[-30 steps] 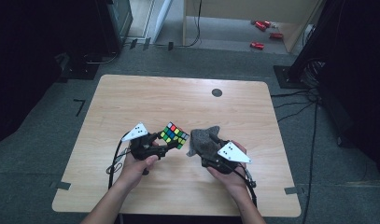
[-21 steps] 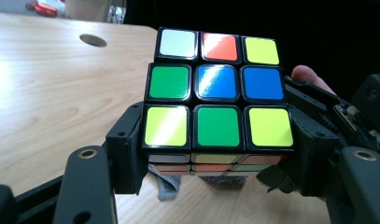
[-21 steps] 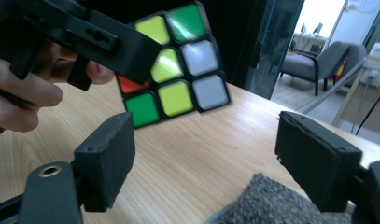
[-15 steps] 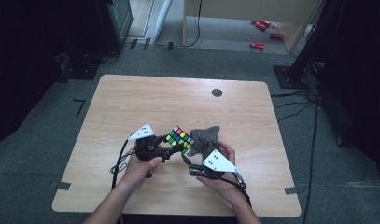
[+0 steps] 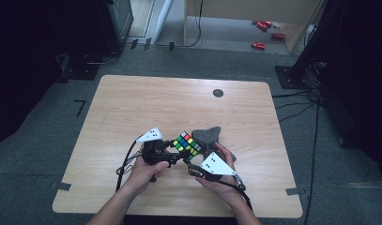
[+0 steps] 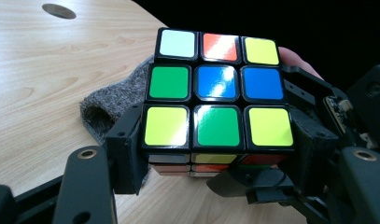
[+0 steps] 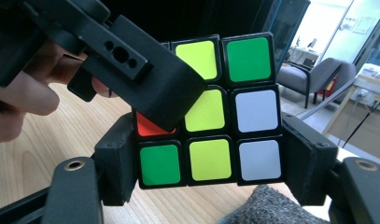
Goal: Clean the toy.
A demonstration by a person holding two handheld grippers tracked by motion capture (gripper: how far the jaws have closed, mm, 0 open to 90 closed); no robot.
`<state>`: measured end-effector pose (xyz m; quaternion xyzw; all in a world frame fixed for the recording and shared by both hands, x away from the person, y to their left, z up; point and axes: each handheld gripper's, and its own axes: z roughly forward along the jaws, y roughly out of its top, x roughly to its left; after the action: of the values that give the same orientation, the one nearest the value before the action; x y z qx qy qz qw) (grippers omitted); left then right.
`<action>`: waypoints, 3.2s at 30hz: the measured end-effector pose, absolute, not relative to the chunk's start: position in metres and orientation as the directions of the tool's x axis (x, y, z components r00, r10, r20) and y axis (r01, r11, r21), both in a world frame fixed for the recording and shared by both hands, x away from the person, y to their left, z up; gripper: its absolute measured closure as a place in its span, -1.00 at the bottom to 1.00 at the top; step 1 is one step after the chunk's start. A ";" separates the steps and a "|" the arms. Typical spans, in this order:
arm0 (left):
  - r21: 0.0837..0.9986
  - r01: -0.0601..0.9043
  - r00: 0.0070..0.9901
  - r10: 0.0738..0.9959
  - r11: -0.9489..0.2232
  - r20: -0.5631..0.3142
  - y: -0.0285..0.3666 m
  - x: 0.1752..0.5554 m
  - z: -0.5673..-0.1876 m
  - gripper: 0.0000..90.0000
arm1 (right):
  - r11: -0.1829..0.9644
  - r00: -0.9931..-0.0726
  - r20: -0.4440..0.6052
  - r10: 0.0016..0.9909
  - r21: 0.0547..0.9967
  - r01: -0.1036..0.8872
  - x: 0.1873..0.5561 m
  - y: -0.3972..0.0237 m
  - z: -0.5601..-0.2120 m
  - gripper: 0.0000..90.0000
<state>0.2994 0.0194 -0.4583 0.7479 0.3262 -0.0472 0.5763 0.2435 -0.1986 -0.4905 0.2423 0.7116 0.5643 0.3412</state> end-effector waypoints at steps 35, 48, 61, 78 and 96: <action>0.950 0.146 0.912 0.410 -0.277 -0.020 0.032 0.291 -0.467 -0.67 | 0.099 -0.594 0.005 0.804 0.985 0.142 0.250 -0.227 -0.468 -0.24; 0.958 0.049 0.906 0.416 -0.283 0.076 0.025 0.289 -0.481 -0.67 | 0.010 -0.613 0.130 0.779 0.976 0.220 0.245 -0.224 -0.455 -0.24; 0.982 0.089 0.884 0.467 -0.168 0.000 0.027 0.287 -0.478 -0.49 | -0.045 -0.617 0.220 0.755 0.957 0.286 0.241 -0.219 -0.451 -0.24; 0.966 -0.130 0.860 0.459 -0.225 0.223 0.020 0.282 -0.487 -0.63 | -0.063 -0.619 0.321 0.717 0.914 0.401 0.241 -0.213 -0.450 -0.24; 0.924 -0.278 0.820 0.436 -0.264 0.371 0.012 0.275 -0.491 -0.66 | -0.017 -0.647 0.386 0.658 0.866 0.499 0.243 -0.206 -0.451 -0.24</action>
<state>0.2747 0.0121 -0.4911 0.7379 0.0534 0.2954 0.6045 0.2431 -0.2060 -0.4512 0.4148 0.6977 0.5801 0.0685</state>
